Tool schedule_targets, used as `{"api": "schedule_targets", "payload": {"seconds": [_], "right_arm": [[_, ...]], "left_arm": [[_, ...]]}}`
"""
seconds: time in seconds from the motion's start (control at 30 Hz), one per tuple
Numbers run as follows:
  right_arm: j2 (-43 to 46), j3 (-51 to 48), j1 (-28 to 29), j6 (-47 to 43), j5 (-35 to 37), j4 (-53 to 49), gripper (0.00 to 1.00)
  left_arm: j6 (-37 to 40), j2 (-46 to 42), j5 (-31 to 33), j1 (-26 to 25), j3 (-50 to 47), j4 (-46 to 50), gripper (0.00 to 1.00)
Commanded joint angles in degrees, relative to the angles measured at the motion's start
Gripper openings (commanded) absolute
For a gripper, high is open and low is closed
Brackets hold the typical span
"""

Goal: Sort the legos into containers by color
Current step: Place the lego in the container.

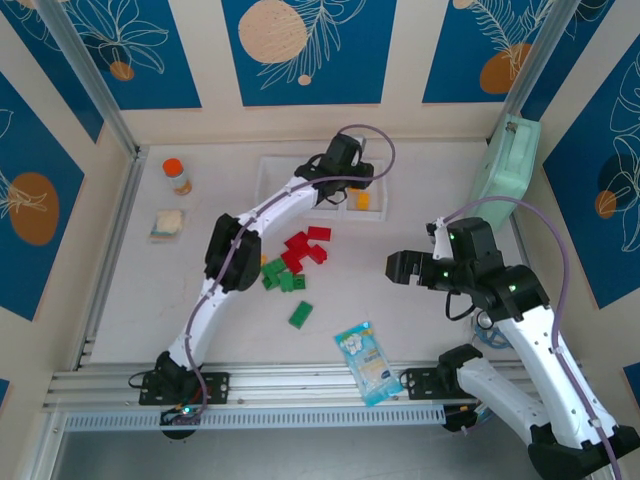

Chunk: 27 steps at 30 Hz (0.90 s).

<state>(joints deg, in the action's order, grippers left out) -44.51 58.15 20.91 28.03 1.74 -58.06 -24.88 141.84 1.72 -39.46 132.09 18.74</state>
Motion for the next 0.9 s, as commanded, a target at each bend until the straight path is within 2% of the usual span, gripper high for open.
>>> {"api": "schedule_targets", "payload": {"seconds": [0.0, 0.23, 0.3, 0.4, 0.47, 0.7, 0.8, 0.87], "right_arm": [[-0.49, 1.87, -0.72, -2.31, 0.46, -3.84, 0.99], [-0.79, 3.76, -0.77, -0.72, -1.07, -4.25, 0.99], [-1.01, 3.83, -0.75, -0.32, -1.45, -4.17, 0.99], [-1.10, 3.17, -0.78, 1.20, -1.68, -3.80, 0.99], [-1.20, 2.64, -0.73, 3.01, -1.69, -3.55, 0.99], [-1.12, 1.94, -0.87, 6.40, -2.09, -2.29, 0.99], [-0.84, 1.82, -0.87, 6.29, -1.37, -1.46, 0.99], [-1.18, 1.79, -0.95, 5.91, -0.46, -1.13, 0.99]], "left_arm": [[-2.31, 2.91, -1.50, 0.31, 3.25, -6.78, 0.46], [-6.50, 5.38, -1.01, 0.36, 5.20, -9.65, 0.63], [-7.15, 4.66, -1.66, 0.44, 4.89, -8.77, 0.73], [-6.28, 0.51, -3.47, 0.46, 0.80, -8.38, 0.79], [-4.31, -4.77, -4.41, 0.44, -5.52, -9.25, 0.84], [4.52, -29.59, -4.99, 0.38, -36.82, -11.31, 0.91], [7.34, -40.77, -3.88, -0.33, -48.44, -6.04, 0.91], [7.56, -47.16, 0.26, -1.94, -55.43, -0.06, 1.00]]}}
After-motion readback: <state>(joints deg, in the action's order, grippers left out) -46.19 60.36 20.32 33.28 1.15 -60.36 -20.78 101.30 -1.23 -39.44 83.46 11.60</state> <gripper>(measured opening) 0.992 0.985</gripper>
